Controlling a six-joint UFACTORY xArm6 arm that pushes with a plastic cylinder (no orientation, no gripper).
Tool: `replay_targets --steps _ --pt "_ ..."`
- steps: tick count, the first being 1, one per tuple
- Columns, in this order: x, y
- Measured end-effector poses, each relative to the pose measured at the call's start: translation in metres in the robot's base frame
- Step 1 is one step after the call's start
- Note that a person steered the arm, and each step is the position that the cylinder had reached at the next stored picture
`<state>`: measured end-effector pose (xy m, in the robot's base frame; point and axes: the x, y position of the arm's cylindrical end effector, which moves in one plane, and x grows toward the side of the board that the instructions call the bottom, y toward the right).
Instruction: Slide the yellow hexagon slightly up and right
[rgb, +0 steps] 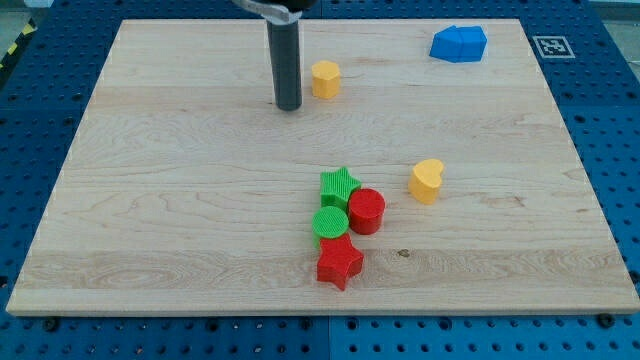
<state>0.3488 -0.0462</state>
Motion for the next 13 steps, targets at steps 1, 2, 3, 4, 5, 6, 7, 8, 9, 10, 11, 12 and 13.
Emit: replay_targets --steps 1,2,3,4,5,6,7,8,9,10,11,12,13 --pt "-0.062 0.024" --pt "-0.071 0.023" --pt "-0.034 -0.029" --pt "0.007 -0.041" --pt "0.007 0.016" --pt "-0.031 0.082" --pt "-0.049 0.113" --pt "-0.043 0.102" --pt "-0.044 0.076" --pt "-0.063 0.090" --pt "-0.079 0.142" --pt "-0.078 0.137" --pt "-0.083 0.091"
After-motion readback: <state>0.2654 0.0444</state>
